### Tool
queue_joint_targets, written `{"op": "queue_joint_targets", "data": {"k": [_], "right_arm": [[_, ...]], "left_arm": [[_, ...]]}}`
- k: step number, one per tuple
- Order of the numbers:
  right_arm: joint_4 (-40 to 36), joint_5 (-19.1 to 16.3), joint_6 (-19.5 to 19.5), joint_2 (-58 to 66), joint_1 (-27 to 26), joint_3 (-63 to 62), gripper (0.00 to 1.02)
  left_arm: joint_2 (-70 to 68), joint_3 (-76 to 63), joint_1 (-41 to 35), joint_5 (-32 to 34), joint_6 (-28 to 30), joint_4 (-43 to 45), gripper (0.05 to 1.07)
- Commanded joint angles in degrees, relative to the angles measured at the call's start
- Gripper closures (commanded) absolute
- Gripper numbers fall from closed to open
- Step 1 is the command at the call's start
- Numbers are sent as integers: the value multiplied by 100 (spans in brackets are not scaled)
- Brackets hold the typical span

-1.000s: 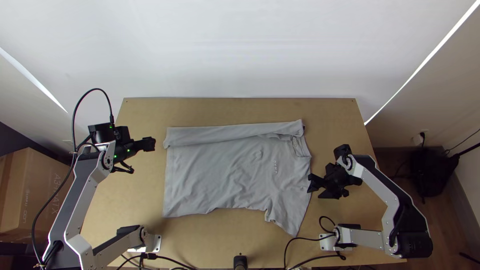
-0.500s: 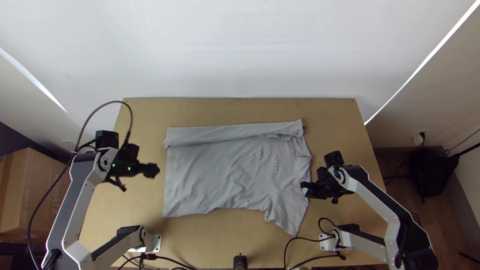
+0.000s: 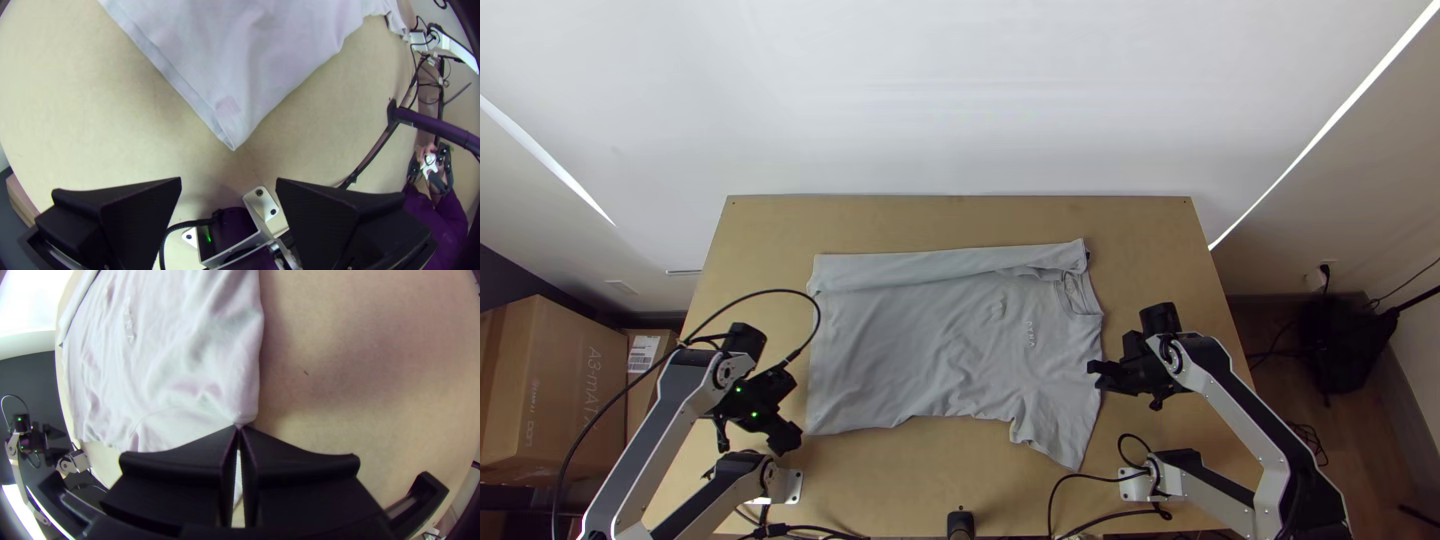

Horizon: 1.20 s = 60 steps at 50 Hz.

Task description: Fold the t-shirt

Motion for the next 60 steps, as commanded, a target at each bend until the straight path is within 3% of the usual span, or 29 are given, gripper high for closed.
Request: {"op": "queue_joint_targets", "data": {"k": [1, 4, 22, 28, 31, 34, 35, 47, 55, 60], "right_arm": [[-64, 28, 82, -137, -42, -97, 100], [-64, 28, 90, -155, -42, -114, 100], [-82, 28, 82, -190, -33, -71, 100], [-99, 28, 64, -260, -94, -27, 100], [-108, 37, 20, -295, -156, -27, 100], [-135, 37, -68, -313, -261, -18, 100], [-161, 37, -138, -322, -323, -9, 100], [-284, 28, -490, -164, -1114, 132, 100], [-284, 28, -534, 197, -1263, 202, 100], [-345, 11, -402, 144, -1105, 369, 100]], "left_arm": [[132, -114, -264, -66, -134, 190, 18], [352, -123, -395, -66, -195, 322, 21], [1802, 53, -1538, -83, -802, 946, 22], [1987, 123, -1626, -13, -925, 1288, 42], [1987, 150, -1617, 163, -925, 1367, 67], [1943, 176, -1573, 224, -942, 1570, 101], [1925, 176, -1555, 224, -934, 1587, 105], [1503, 62, -615, 260, -362, 1596, 105], [1266, 0, 114, 268, 147, 1403, 105], [1099, 62, 150, 268, 165, 1227, 105]]}}
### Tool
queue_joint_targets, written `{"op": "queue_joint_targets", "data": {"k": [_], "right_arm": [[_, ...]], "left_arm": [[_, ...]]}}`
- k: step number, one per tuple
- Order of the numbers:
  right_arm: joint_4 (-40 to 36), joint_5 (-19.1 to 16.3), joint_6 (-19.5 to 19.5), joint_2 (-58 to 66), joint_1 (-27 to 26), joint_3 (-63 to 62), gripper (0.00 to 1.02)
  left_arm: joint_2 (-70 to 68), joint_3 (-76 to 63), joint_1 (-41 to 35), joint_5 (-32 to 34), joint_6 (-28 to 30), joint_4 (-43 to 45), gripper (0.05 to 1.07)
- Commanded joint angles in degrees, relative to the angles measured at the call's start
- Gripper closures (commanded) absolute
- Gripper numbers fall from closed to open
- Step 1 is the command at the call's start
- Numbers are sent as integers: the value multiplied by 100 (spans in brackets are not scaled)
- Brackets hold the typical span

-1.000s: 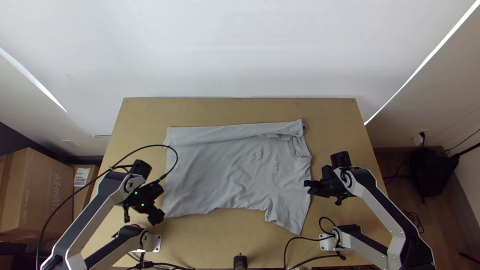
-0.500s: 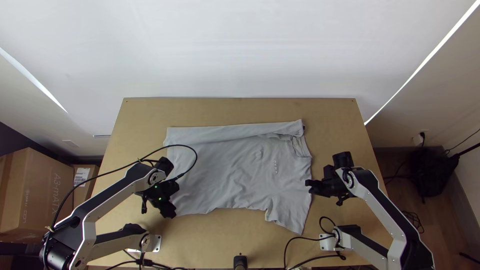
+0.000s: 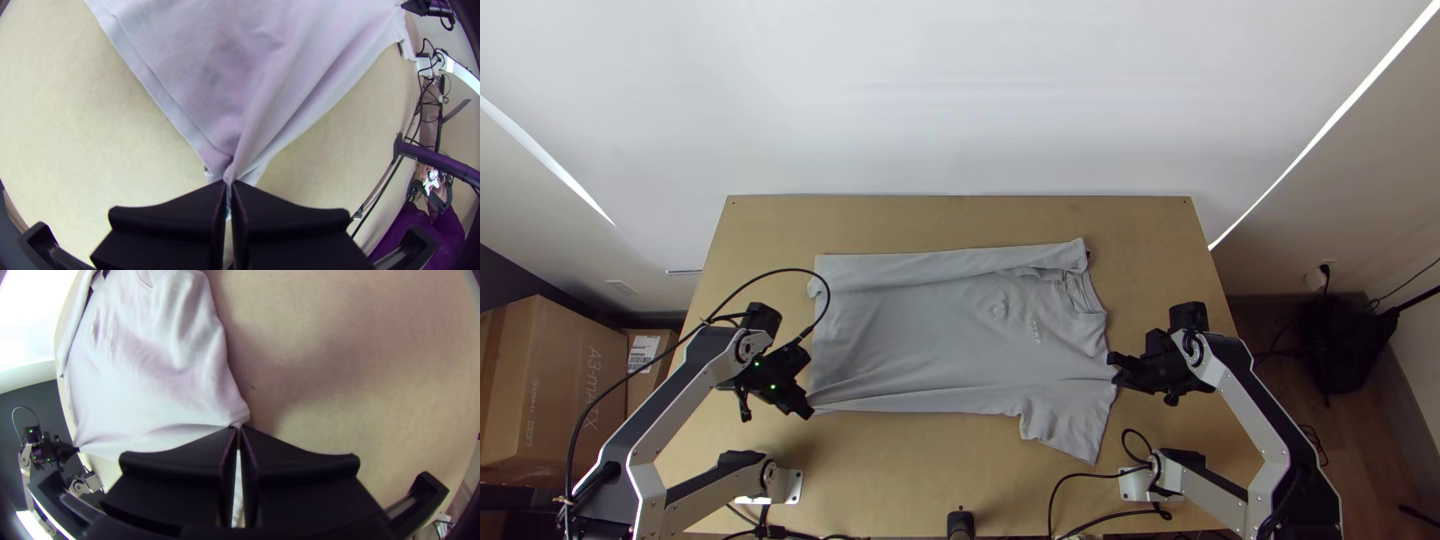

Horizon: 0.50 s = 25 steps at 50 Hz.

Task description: Fold the t-shirt

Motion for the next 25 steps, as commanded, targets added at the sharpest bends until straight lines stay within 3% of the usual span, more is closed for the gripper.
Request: {"op": "queue_joint_targets", "data": {"k": [1, 9, 25], "right_arm": [[-151, 52, 108, 26, 161, 334, 100], [-336, -36, 539, 88, 697, 950, 100], [-397, -45, 670, 870, 987, 2118, 100]], "left_arm": [[-250, -8, 49, -9, 226, -242, 105], [-399, 440, -74, 167, 77, -242, 105], [216, 1469, 233, 597, -73, 373, 105]]}}
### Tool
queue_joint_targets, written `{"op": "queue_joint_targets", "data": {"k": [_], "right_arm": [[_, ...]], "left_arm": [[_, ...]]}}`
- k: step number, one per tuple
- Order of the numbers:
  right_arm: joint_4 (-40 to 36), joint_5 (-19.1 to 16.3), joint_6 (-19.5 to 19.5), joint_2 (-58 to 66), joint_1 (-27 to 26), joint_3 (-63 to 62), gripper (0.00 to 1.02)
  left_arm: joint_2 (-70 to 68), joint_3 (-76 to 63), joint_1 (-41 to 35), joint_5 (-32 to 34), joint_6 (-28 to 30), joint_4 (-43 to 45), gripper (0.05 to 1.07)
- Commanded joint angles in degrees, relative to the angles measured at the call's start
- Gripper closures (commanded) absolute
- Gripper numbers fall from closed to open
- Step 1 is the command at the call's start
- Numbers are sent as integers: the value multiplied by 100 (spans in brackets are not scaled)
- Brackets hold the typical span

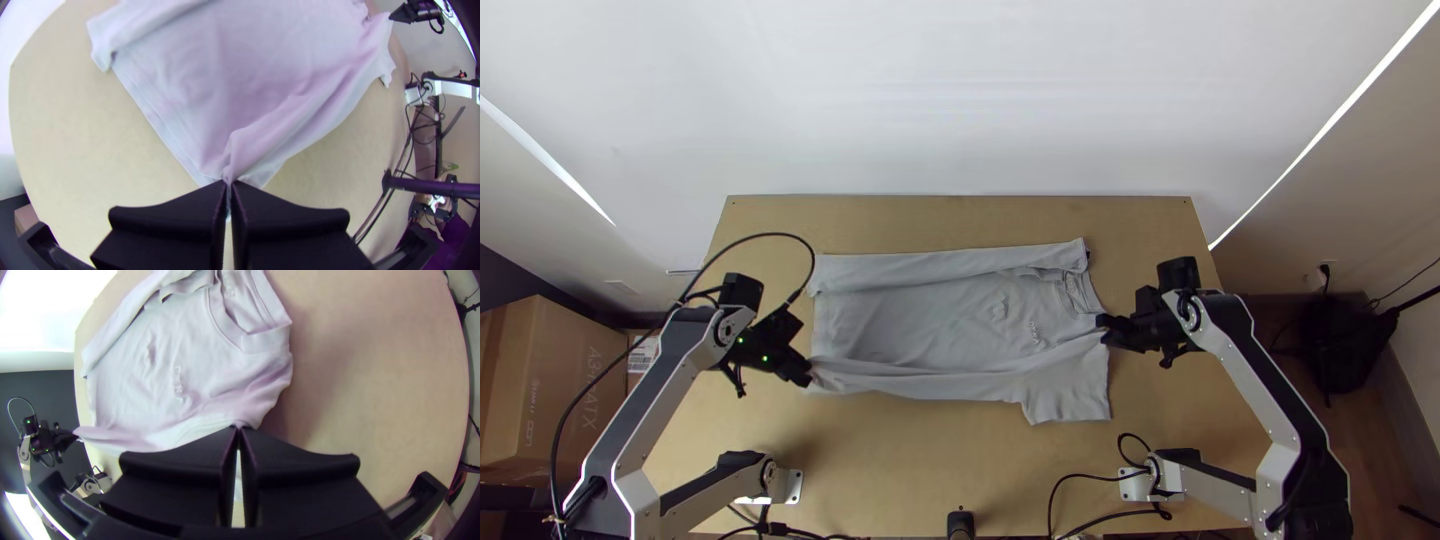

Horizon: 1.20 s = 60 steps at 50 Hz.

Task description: Fold the t-shirt

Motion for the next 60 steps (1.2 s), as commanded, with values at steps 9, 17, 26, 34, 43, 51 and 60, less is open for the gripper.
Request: {"op": "queue_joint_targets", "data": {"k": [9, 17, 26, 34, 43, 51, 60], "right_arm": [[-67, -5, 124, 941, 28, 924, 100], [-67, -5, 124, 1644, 71, 1627, 100], [-67, -5, 124, 2532, 71, 2647, 100], [-67, 3, 115, 3314, 54, 3605, 100], [-67, 3, 124, 4079, 28, 4466, 100], [-76, 3, 142, 4650, -16, 5099, 100], [-102, 39, 159, 5063, -52, 5512, 100]], "left_arm": [[1022, 987, 276, 231, -189, 390, 105], [1699, 1699, 399, 301, -304, 460, 105], [2402, 2376, 487, 345, -365, 495, 105], [2999, 3097, 566, 380, -479, 513, 105], [3659, 3940, 636, 398, -699, 548, 105], [4265, 4573, 645, 398, -866, 486, 105], [4652, 4758, 636, 398, -1244, 522, 105]]}}
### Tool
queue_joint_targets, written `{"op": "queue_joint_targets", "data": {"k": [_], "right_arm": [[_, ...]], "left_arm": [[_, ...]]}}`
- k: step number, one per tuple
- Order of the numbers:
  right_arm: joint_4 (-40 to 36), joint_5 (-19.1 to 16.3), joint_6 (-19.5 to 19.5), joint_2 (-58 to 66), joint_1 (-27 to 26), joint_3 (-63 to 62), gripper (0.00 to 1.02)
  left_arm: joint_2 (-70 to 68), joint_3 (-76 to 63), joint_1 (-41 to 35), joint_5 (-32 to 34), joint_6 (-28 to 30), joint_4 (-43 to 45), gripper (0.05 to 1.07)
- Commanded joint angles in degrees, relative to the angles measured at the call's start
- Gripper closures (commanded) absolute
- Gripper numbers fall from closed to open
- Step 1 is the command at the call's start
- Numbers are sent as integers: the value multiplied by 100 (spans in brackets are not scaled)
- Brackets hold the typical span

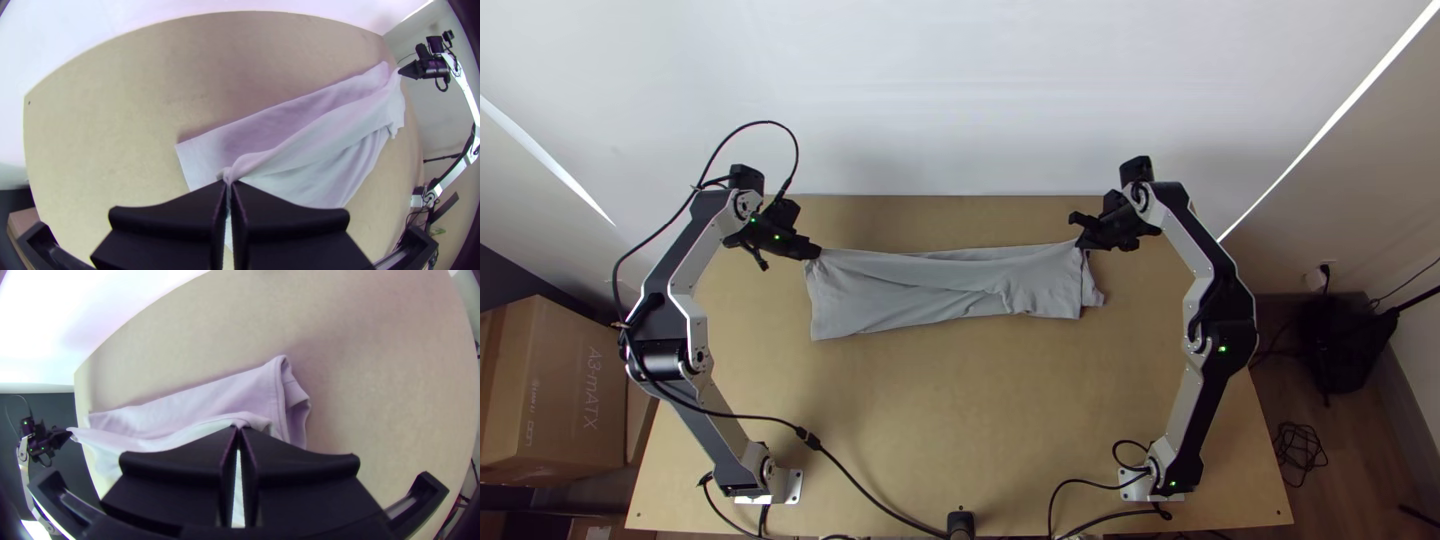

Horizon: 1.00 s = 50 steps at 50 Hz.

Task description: Fold the t-shirt

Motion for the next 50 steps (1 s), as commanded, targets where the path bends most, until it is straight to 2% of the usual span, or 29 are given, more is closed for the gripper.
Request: {"op": "queue_joint_targets", "data": {"k": [1, 3, 4, 6, 7, 9, 10, 12, 14, 18, 21, 28, 33, 36, 39, 42, 46, 50], "right_arm": [[-41, 65, 137, 252, -87, 244, 100], [-32, 83, 164, 305, -95, 306, 100], [-32, 91, 172, 314, -104, 332, 97], [-32, 83, 181, 279, -113, 324, 75], [-32, 91, 181, 244, -122, 315, 57], [-32, 83, 181, 147, -131, 280, 28], [-32, 83, 181, 85, -148, 244, 18], [-32, 83, 181, -55, -183, 183, 9], [-23, 74, 208, -213, -245, 113, 5], [232, 74, 278, -662, -359, -230, 4], [478, 83, 313, -1048, -421, -608, 4], [486, -5, 260, -1576, -500, -1232, 4], [522, -199, 304, -1901, -579, -1610, 4], [530, -533, 339, -2086, -614, -1751, 4], [557, -779, 594, -2270, -667, -1865, 4], [557, -1332, 717, -2455, -746, -1918, 4], [557, -1728, 1025, -2630, -834, -1918, 4], [557, -1851, 1192, -2753, -869, -1900, 4]], "left_arm": [[248, 168, 59, 57, -377, 6, 105], [300, 229, 59, 57, -508, 24, 100], [309, 229, 68, 57, -526, 24, 94], [274, 185, 68, 57, -535, 59, 78], [239, 168, 77, 57, -544, 94, 68], [125, 80, 94, 74, -544, 173, 42], [46, 18, 112, 92, -552, 226, 31], [-121, -140, 174, 101, -605, 428, 18], [-271, -298, 235, 145, -640, 560, 18], [-526, -650, 437, 391, -623, 815, 10], [-640, -843, 604, 602, -570, 850, 10], [-772, -1326, 991, 1015, -552, 999, 10], [-816, -1757, 1167, 1252, -500, 1157, 10], [-816, -1942, 1246, 1445, -473, 1166, 10], [-789, -2100, 1299, 1516, -465, 1236, 10], [-763, -2249, 1325, 1577, -447, 1316, 10], [-666, -2337, 1325, 1577, -403, 1368, 10], [-578, -2372, 1281, 1586, -403, 1403, 10]]}}
